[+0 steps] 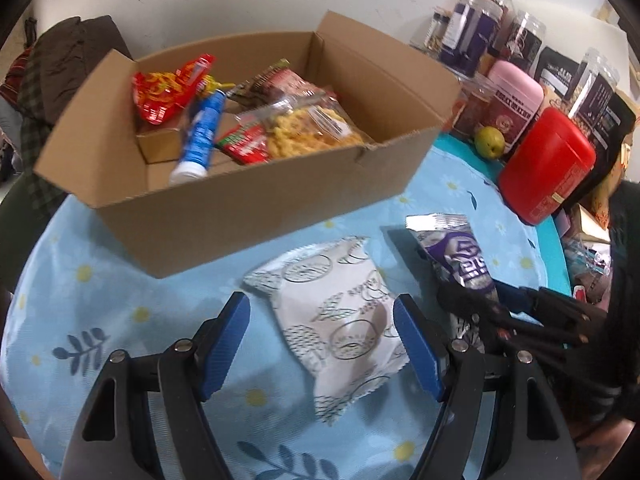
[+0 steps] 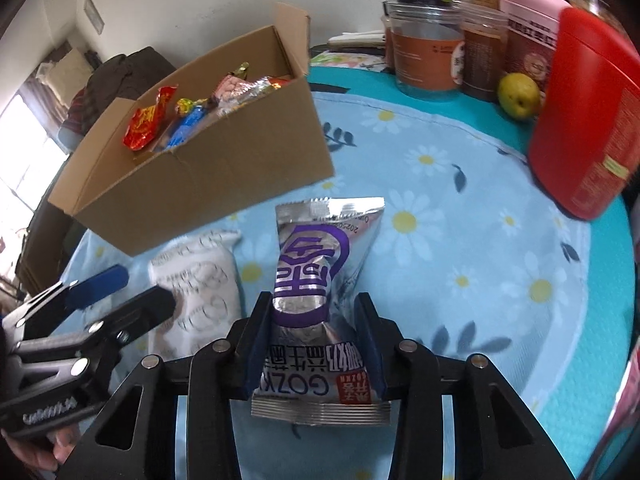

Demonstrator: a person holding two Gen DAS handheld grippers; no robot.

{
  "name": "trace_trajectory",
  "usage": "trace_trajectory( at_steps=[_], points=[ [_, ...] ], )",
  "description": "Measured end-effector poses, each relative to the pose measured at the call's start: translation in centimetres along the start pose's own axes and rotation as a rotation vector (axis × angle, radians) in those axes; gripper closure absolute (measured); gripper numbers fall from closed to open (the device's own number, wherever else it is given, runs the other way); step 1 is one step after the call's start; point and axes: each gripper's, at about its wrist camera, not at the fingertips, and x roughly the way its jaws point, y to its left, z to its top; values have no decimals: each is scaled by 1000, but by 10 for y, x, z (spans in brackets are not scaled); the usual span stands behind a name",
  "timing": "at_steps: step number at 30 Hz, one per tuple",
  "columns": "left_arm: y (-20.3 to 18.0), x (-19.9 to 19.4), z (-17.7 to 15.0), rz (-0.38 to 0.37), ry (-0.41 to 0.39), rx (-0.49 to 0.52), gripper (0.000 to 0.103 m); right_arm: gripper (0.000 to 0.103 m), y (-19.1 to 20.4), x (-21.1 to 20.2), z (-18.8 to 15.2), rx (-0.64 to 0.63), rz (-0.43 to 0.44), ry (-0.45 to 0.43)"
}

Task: Organize snacks
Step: 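Grasp the white bread bag with the left gripper while the right grasps the silver-purple GOZ bag, then lift the white bread bag and GOZ bag with both grippers over the box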

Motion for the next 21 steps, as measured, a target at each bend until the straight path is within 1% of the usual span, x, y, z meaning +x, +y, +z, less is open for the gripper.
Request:
trace_trajectory(
  at_steps=[4, 8, 12, 16, 18, 21],
  points=[
    [-5, 13, 0, -14, 49, -12, 29, 63, -6, -7, -9, 12, -12, -8],
    [-7, 26, 1, -17, 72, -28, 29, 63, -7, -11, -15, 9, -29, -19],
    [-7, 35, 4, -17, 91, -44, 26, 63, -8, -13, -18, 13, -29, -24],
    [-16, 38, 4, 14, 70, 20, 26, 63, -5, -13, -20, -5, -38, -29],
    [-19, 37, 3, -2, 63, 45, 39, 63, -4, -14, -22, -11, -41, -30],
    [-23, 35, 1, -10, 62, 83, 42, 64, -4, -15, -25, -11, -43, -31]
  ],
)
